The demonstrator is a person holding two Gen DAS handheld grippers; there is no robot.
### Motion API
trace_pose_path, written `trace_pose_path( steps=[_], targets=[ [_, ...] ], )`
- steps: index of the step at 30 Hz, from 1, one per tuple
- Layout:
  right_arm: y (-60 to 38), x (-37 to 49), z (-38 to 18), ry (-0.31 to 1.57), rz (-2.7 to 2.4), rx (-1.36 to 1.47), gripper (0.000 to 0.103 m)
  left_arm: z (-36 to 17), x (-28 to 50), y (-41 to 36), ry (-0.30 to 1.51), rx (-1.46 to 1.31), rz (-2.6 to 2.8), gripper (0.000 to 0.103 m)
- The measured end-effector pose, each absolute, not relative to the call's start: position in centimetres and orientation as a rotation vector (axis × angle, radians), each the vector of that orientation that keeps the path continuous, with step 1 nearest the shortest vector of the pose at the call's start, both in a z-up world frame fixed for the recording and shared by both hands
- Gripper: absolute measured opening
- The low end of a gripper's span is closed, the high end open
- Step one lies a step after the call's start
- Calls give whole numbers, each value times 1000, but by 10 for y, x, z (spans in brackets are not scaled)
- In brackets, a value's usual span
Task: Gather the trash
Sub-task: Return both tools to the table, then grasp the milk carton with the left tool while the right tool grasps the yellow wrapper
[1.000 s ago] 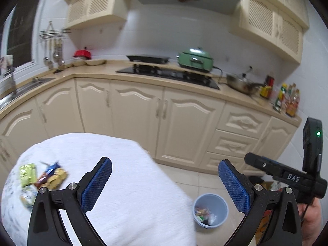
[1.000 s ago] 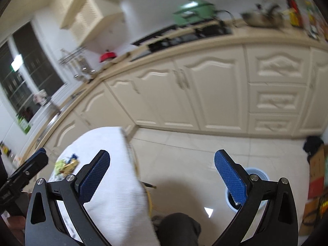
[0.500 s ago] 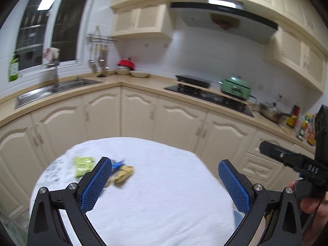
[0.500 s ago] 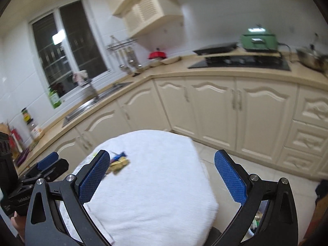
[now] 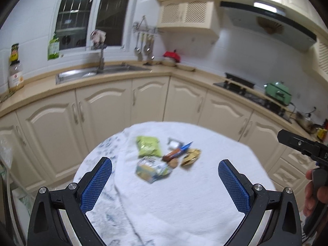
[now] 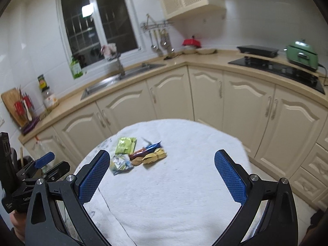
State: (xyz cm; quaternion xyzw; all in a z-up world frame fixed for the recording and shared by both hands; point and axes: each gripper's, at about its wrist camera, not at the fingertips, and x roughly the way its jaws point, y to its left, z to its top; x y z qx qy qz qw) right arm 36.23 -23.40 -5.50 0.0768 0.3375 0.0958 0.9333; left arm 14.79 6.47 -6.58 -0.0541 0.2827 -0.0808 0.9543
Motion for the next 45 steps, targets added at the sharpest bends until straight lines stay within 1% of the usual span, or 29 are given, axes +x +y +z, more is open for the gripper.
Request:
trace_pose_path(
  steps=[5, 9, 17, 21, 23, 24, 25, 26, 27, 29, 30, 31, 33, 34, 36, 37, 38, 41, 45],
  targets=[
    [-220, 387, -83, 766, 208, 144, 103, -85, 183, 53, 653, -95, -143, 102],
    [-214, 412, -110, 838, 212, 138, 103, -99, 230, 41, 718, -60, -156, 102],
    [-214, 456, -157, 950, 199, 155, 103, -144, 326, 15, 868, 73, -208, 102],
    [-205, 481, -179, 1001, 204, 167, 103, -169, 357, 5, 935, 86, -249, 102],
    [-200, 493, -188, 1021, 211, 179, 103, -171, 369, -1, 948, 83, -258, 99],
    [-198, 500, -194, 1035, 214, 193, 101, -171, 374, -2, 944, 78, -267, 92],
    [-196, 504, -197, 1046, 213, 208, 95, -169, 377, -3, 936, 71, -274, 88],
    [-193, 510, -202, 1060, 208, 215, 88, -170, 380, -4, 932, 70, -273, 85],
    [-188, 516, -210, 1089, 202, 209, 86, -171, 385, -4, 935, 70, -270, 85],
    [-180, 521, -220, 1115, 189, 174, 74, -170, 391, -7, 933, 72, -273, 84],
    [-177, 521, -221, 1098, 185, 154, 74, -177, 391, -3, 931, 68, -273, 84],
    [-174, 520, -221, 1092, 185, 132, 72, -176, 394, -2, 929, 58, -276, 84],
    [-172, 518, -221, 1085, 197, 121, 61, -178, 391, -1, 925, 39, -277, 84],
    [-172, 517, -221, 1082, 200, 114, 59, -179, 387, 1, 923, 31, -275, 84],
    [-176, 512, -220, 1075, 225, 122, 50, -179, 375, 4, 920, 19, -274, 84],
    [-178, 508, -221, 1074, 236, 124, 40, -177, 367, 7, 919, 10, -271, 84],
    [-181, 504, -221, 1072, 239, 120, 37, -177, 365, 10, 918, 0, -264, 84],
    [-185, 495, -220, 1077, 237, 111, 33, -178, 346, 25, 913, -34, -245, 84],
    [-177, 507, -222, 1073, 216, 77, 36, -177, 333, 23, 904, -50, -230, 84]
  ],
)
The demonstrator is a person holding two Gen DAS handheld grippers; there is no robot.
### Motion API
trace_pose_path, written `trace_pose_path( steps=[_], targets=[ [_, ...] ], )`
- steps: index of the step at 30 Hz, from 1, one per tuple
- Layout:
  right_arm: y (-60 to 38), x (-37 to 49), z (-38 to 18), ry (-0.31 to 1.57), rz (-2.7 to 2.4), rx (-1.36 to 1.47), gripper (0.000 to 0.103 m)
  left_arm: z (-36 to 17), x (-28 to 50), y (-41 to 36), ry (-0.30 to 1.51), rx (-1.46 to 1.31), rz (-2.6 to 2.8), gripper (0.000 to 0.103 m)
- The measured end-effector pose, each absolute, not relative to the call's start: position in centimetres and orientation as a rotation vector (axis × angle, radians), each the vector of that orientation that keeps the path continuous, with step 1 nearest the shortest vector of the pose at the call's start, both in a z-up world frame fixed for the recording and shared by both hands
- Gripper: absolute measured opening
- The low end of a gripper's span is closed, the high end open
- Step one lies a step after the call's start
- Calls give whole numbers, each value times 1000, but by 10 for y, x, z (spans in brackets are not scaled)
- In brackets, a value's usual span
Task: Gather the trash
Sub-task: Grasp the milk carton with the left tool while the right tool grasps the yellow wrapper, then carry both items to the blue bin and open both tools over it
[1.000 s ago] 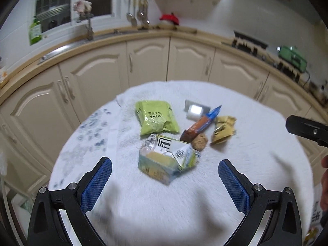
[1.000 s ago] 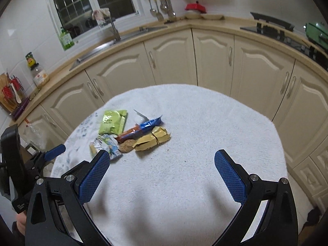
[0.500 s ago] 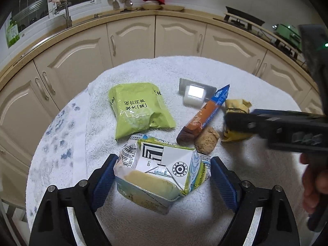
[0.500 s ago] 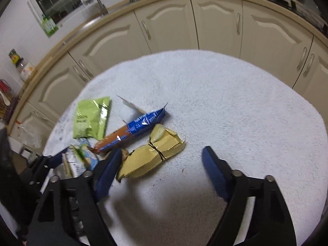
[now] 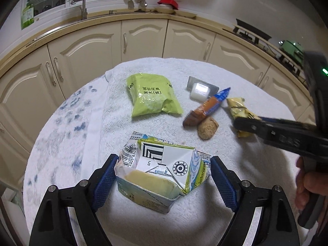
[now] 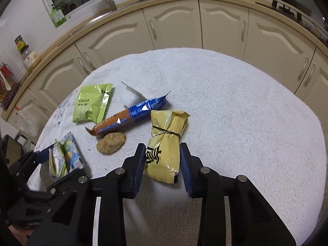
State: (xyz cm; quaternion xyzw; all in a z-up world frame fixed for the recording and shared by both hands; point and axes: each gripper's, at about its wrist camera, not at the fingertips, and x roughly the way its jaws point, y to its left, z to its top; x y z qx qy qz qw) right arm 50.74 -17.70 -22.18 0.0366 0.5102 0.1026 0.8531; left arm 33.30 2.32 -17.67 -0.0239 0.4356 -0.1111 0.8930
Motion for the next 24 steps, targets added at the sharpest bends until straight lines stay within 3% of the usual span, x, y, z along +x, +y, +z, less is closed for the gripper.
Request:
trace_pose_path(
  steps=[7, 24],
  targets=[
    [-173, 509, -224, 1055, 218, 46, 30, -168, 319, 29, 879, -85, -208, 83],
    [-241, 421, -179, 973, 242, 220, 29, -118, 257, 0, 765, -58, -244, 83]
  ],
)
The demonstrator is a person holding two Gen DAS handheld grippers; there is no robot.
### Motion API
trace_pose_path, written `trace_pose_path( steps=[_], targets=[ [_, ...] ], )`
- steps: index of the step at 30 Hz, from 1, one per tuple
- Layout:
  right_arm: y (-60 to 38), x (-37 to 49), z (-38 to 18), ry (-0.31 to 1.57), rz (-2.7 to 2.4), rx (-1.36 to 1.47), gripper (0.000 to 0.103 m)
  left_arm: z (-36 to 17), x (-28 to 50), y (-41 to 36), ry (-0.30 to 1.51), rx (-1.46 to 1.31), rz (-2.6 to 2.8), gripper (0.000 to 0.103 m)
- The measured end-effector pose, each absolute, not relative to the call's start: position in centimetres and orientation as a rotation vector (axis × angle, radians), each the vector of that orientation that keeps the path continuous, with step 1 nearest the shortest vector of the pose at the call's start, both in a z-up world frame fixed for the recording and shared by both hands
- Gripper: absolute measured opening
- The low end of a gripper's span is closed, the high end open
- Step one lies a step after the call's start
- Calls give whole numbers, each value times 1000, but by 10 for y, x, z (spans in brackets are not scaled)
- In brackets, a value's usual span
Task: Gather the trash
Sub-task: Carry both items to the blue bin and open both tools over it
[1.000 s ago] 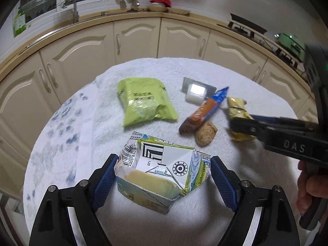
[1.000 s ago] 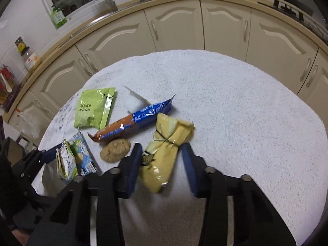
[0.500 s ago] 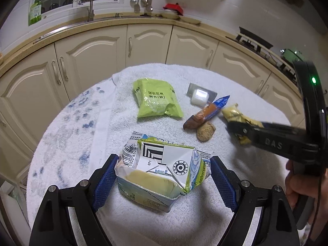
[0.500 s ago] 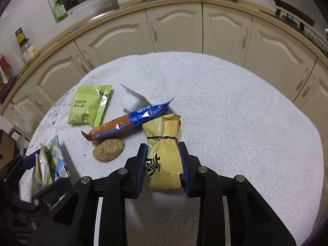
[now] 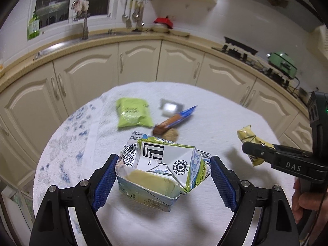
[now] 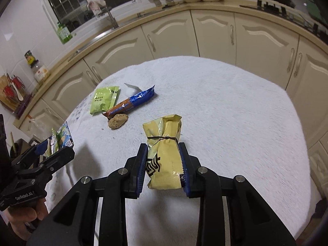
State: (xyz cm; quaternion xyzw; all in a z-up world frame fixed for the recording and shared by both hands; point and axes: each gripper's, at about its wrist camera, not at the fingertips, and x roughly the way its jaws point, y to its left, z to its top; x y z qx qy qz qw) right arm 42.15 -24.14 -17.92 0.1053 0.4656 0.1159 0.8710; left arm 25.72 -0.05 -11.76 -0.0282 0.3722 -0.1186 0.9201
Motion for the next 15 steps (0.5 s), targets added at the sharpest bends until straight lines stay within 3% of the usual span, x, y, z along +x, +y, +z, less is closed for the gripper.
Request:
trace_pose_path(
  steps=[15],
  targets=[
    [-346, 333, -106, 772, 150, 338, 29, -62, 193, -90, 610, 44, -396, 83]
  ],
)
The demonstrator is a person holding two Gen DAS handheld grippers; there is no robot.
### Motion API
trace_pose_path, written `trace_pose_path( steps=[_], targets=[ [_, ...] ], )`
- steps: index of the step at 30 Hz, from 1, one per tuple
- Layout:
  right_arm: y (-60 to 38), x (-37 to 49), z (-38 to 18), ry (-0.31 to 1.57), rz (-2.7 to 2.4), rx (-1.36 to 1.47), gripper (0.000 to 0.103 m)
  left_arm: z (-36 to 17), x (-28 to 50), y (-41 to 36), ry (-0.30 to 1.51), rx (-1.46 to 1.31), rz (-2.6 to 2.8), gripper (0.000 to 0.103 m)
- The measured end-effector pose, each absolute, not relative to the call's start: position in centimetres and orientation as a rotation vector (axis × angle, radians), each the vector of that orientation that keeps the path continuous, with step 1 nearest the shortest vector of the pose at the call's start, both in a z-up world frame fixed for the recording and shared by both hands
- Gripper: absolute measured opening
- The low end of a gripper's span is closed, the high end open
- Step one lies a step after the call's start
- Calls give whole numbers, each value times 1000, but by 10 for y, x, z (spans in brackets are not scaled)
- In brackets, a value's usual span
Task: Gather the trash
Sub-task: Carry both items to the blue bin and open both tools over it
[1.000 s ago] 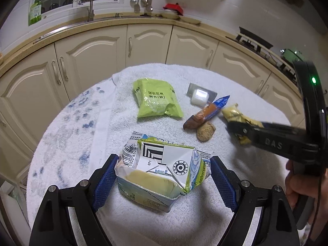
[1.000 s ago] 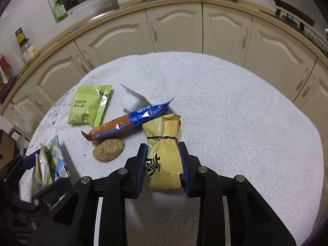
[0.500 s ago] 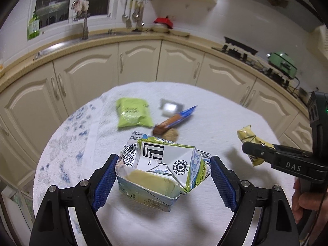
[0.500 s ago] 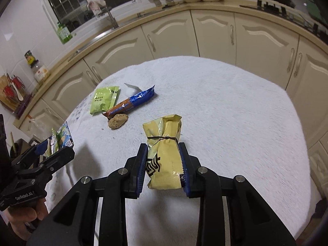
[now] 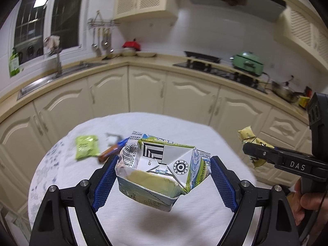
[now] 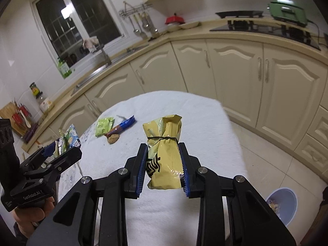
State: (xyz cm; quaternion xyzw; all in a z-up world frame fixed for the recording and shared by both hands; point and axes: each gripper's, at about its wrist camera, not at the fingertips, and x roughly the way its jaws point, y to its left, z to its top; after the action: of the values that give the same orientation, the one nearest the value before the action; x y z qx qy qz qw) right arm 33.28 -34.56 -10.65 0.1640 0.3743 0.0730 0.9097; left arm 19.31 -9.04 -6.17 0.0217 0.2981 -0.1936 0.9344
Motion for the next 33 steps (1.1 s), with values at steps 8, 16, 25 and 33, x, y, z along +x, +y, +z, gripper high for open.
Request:
trace_pose_path(
  steps=[8, 16, 25, 33],
  targets=[
    [-415, 278, -82, 682, 27, 390, 29, -50, 165, -158, 554, 90, -537, 83],
    [-501, 207, -80, 634, -174, 464, 30, -58, 163, -226, 548, 123, -702, 83],
    [-588, 140, -106, 656, -391, 561, 30, -96, 181, -317, 635, 161, -912, 83],
    [-646, 123, -147, 701, -475, 647, 30, -127, 234, -398, 753, 218, -1007, 83]
  ],
)
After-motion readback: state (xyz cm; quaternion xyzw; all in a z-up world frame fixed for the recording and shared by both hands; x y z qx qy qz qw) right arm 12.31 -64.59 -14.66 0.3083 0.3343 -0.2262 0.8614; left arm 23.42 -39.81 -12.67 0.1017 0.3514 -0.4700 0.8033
